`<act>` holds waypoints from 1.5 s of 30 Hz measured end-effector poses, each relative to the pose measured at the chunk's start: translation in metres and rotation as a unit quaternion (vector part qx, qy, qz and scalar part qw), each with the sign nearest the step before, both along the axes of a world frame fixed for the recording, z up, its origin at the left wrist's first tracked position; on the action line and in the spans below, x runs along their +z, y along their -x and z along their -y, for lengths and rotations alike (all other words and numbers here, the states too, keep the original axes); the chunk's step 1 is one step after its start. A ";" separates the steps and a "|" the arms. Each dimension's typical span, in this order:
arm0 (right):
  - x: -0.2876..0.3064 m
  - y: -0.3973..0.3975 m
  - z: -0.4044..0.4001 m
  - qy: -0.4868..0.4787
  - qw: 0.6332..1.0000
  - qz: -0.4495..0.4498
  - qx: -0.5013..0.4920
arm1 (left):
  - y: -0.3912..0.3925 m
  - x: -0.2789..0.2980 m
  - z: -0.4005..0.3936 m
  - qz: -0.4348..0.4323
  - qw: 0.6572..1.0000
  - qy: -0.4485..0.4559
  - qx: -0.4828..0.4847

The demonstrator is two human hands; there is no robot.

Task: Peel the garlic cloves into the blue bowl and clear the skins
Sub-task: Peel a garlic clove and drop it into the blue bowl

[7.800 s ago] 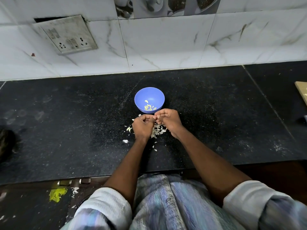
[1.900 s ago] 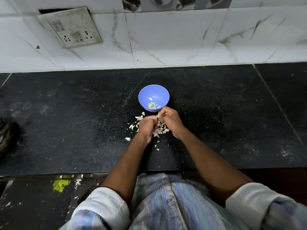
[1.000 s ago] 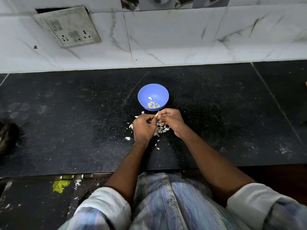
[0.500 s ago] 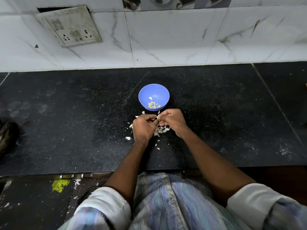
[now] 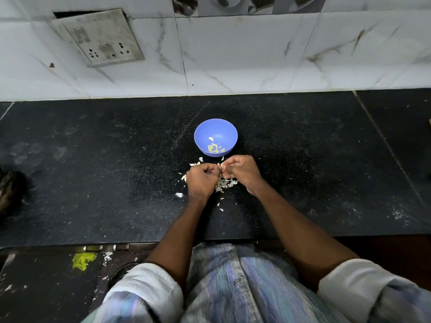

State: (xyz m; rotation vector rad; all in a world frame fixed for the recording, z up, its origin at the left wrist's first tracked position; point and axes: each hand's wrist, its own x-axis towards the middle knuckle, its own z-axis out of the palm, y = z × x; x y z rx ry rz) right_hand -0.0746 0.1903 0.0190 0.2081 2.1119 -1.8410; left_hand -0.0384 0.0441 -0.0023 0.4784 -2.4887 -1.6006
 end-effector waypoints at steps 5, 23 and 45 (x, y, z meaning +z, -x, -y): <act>0.002 0.000 -0.001 0.018 1.000 0.019 0.005 | 0.000 -0.002 0.001 0.011 0.999 0.030 -0.018; 0.001 0.006 -0.005 0.074 0.995 0.071 -0.010 | 0.002 -0.001 -0.001 0.022 0.999 -0.007 -0.038; -0.003 0.006 -0.013 0.085 0.993 0.084 0.001 | 0.001 0.006 -0.009 -0.002 1.000 0.027 -0.011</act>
